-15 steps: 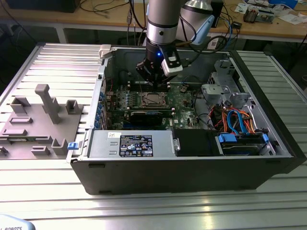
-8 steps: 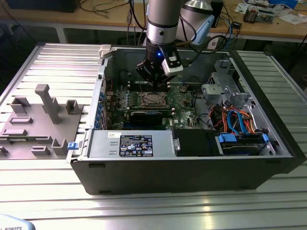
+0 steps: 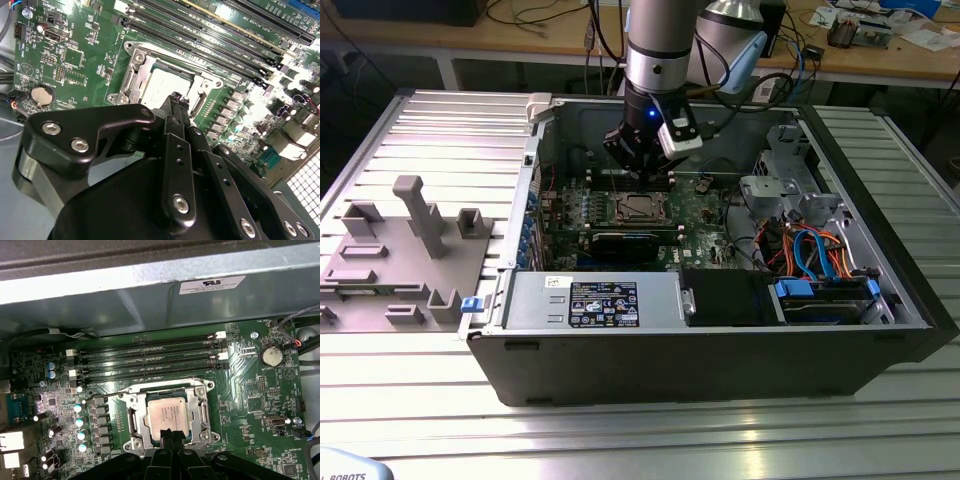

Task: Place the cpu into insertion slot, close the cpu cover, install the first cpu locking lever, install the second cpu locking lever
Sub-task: 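Install the first cpu locking lever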

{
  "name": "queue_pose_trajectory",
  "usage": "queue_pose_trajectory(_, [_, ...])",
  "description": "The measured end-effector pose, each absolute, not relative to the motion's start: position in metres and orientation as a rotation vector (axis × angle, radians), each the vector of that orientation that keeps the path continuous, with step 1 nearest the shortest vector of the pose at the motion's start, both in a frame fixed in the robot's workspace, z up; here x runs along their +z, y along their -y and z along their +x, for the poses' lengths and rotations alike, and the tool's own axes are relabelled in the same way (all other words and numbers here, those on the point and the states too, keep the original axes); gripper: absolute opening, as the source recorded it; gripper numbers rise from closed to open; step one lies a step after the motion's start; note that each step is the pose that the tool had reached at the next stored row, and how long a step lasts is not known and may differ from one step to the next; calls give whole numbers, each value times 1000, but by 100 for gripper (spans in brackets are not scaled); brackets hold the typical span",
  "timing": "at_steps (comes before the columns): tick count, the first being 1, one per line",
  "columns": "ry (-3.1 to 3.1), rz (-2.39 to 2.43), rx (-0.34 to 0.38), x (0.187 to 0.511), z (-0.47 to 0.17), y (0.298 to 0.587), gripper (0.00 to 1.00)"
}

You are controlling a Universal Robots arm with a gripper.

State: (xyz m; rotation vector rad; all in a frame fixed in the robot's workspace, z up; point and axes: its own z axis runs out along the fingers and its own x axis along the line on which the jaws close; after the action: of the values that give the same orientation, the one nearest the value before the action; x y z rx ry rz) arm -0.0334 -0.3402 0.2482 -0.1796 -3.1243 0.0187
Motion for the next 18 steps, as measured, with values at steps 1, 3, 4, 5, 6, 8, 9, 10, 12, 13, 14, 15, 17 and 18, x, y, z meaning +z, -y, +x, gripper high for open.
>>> queue_pose_trajectory(1, [3124,-178,19,248,-33,340,11])
queue_pose_trajectory(3, [3125,-174,19,248,-33,340,11])
queue_pose_trajectory(4, [3125,-170,19,248,-33,340,11])
queue_pose_trajectory(5, [3125,-168,19,248,-33,340,11])
queue_pose_trajectory(6, [3125,-165,19,248,-33,340,11])
queue_pose_trajectory(8, [3125,-161,19,248,-33,340,11])
queue_pose_trajectory(9, [3125,-159,19,248,-33,340,11])
queue_pose_trajectory(10, [3126,-157,19,248,-33,340,11])
queue_pose_trajectory(12, [3126,-151,19,248,-33,340,11])
queue_pose_trajectory(13, [3126,-149,19,248,-33,340,11])
queue_pose_trajectory(14, [3126,-145,19,248,-33,340,11])
queue_pose_trajectory(15, [3126,-143,19,248,-33,340,11])
queue_pose_trajectory(17, [3126,-139,19,248,-33,340,11])
queue_pose_trajectory(18, [3127,-138,19,248,-33,340,11])
